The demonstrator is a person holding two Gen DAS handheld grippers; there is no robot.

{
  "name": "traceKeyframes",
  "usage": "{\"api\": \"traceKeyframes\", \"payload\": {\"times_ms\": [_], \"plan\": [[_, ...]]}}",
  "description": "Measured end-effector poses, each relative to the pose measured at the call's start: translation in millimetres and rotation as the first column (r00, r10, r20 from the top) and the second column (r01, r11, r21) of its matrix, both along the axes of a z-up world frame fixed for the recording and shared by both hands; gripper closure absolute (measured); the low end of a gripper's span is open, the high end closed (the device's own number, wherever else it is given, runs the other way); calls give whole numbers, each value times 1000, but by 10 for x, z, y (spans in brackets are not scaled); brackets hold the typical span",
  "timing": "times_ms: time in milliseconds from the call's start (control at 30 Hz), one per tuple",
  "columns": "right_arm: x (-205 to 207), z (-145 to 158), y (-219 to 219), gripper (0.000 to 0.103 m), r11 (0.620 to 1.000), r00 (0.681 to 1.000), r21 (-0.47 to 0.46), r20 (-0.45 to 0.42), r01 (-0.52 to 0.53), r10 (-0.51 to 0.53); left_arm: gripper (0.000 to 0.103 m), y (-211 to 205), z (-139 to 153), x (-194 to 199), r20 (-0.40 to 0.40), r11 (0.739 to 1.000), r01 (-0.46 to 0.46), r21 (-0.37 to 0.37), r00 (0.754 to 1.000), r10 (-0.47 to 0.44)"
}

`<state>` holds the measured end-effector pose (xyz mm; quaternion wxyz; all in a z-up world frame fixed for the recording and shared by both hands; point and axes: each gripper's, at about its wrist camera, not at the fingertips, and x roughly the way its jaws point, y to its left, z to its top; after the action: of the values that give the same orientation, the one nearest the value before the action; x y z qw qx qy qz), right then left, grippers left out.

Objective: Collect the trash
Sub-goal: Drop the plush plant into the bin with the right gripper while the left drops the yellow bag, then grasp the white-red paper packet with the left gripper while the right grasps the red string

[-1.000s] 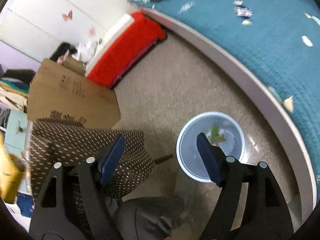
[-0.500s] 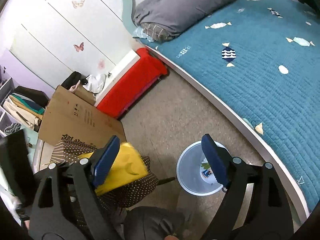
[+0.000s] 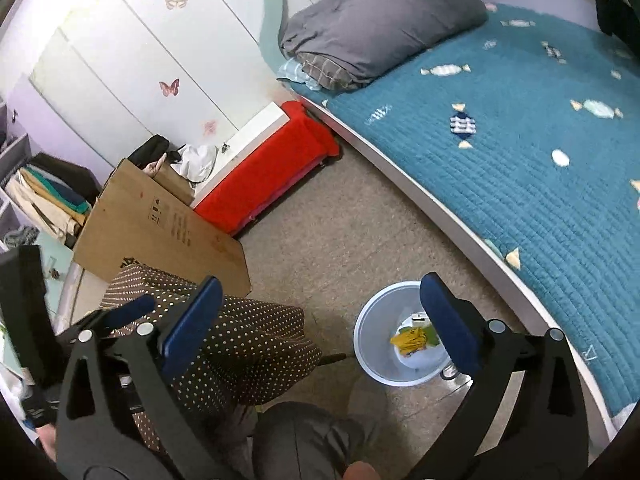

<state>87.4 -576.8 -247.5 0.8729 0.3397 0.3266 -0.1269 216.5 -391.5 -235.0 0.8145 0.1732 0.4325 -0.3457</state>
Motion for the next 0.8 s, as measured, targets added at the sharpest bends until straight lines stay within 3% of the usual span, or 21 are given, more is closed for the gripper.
{"api": "traceKeyframes", "payload": {"times_ms": [433, 800], "plan": [[53, 802, 787, 6, 984, 985, -125, 95, -129, 141, 11, 939, 825, -390, 146, 986, -86, -143, 983, 107], [147, 1217, 1589, 6, 937, 948, -221, 110, -271, 300, 10, 1867, 1153, -601, 216, 961, -175, -216, 951, 221]]}}
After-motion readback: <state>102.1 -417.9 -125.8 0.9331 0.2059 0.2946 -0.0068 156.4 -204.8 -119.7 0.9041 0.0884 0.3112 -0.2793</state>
